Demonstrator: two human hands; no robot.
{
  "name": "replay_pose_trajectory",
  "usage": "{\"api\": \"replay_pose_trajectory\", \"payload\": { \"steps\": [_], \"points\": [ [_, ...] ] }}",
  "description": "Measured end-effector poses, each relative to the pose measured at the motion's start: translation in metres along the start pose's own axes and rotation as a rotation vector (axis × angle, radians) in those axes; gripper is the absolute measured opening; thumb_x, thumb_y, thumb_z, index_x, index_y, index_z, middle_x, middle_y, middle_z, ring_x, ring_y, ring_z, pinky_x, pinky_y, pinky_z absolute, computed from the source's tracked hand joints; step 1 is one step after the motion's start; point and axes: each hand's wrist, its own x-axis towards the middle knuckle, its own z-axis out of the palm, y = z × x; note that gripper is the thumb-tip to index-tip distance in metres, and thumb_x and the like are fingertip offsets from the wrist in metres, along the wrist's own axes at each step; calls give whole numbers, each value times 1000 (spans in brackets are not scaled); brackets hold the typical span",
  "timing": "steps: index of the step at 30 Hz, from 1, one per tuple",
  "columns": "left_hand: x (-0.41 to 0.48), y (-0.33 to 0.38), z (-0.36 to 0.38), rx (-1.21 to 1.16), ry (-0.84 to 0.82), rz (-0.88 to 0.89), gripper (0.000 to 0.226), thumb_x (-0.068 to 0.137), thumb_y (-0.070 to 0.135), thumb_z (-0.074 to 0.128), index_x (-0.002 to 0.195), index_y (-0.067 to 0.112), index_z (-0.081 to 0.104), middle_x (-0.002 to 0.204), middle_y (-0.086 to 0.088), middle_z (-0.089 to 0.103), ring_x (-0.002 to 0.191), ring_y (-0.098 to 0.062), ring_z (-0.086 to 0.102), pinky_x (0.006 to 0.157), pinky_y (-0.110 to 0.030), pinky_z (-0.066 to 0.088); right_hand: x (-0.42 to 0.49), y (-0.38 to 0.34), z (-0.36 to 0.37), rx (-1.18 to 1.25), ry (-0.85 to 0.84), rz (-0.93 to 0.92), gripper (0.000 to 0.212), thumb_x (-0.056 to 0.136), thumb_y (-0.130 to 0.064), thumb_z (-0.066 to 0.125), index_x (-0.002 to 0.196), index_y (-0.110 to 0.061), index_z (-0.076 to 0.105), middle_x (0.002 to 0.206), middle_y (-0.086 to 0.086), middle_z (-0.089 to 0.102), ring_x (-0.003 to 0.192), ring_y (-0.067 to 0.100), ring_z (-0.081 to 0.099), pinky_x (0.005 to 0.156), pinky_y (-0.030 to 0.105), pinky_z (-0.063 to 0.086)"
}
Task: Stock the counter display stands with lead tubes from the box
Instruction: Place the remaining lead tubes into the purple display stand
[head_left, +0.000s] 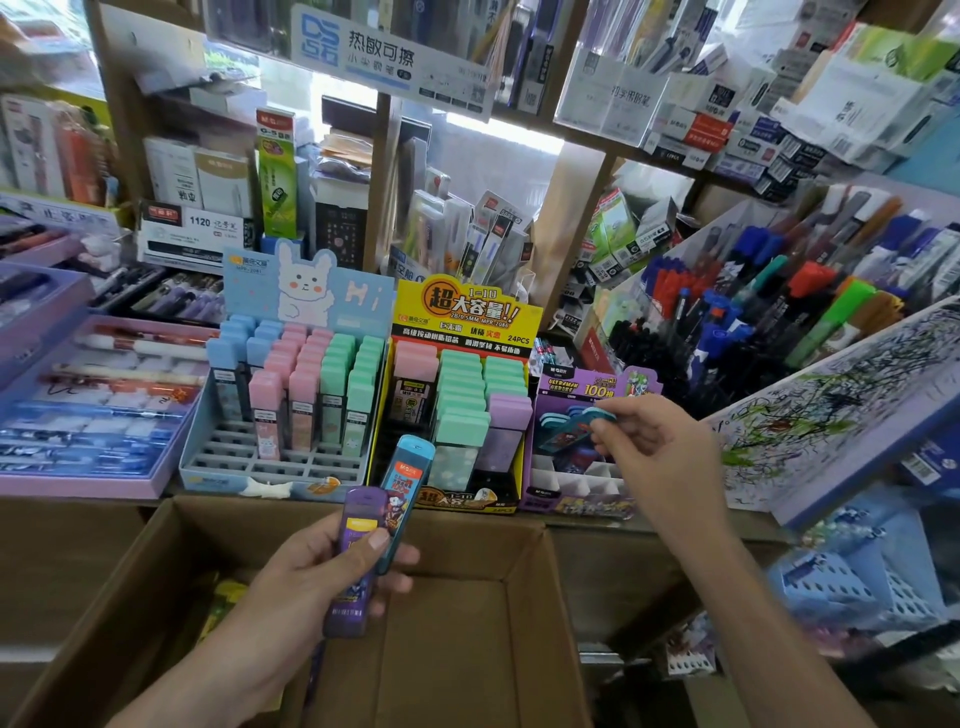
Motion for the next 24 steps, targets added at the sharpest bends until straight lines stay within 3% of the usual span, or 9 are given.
{"api": "replay_pose_trajectory", "payload": {
  "steps": [5,11,16,18,21,24],
  "points": [
    [0,-1,-1,-1,2,-3,39,80,35,75,119,29,72,112,-19,76,90,-31,76,61,-29,59,2,-2,2,-149,-23,-112,19,89,-2,75,105,-11,77,96,-1,72,81,9,73,74,28,63],
    [-1,-1,3,9,6,6,44,82,29,73,124,19,68,109,-21,76,86,-30,76,59,-29,59,6,-3,10,-280,-47,-188,20,88,-3,78,107,-9,80,96,-4,66,80,-1,64,72,14,57],
    [-1,0,4,21,17,3,42,85,26,70,126,18,66,108,-20,77,86,-29,76,58,-29,59,11,-1,19,-366,-55,-201,25,88,-5,79,113,-8,77,83,-11,56,76,8,55,72,27,56],
    [-1,0,3,27,14,0,42,85,27,69,126,19,65,109,-19,77,87,-30,76,60,-29,60,12,0,21,-393,-54,-214,18,87,-4,79,104,-7,75,79,-12,55,77,13,56,72,31,55],
    [-1,0,2,25,11,-5,43,84,28,70,126,20,65,109,-19,77,87,-30,77,60,-29,60,12,3,25,-456,-53,-263,6,88,-5,78,94,-5,78,88,1,67,87,15,57,78,29,52],
    [-2,1,3,25,3,-10,43,84,28,70,126,20,65,109,-19,77,88,-29,77,61,-29,61,12,6,27,-499,-42,-245,10,89,-7,77,98,-3,80,91,5,66,92,20,58,80,27,49]
  ]
}}
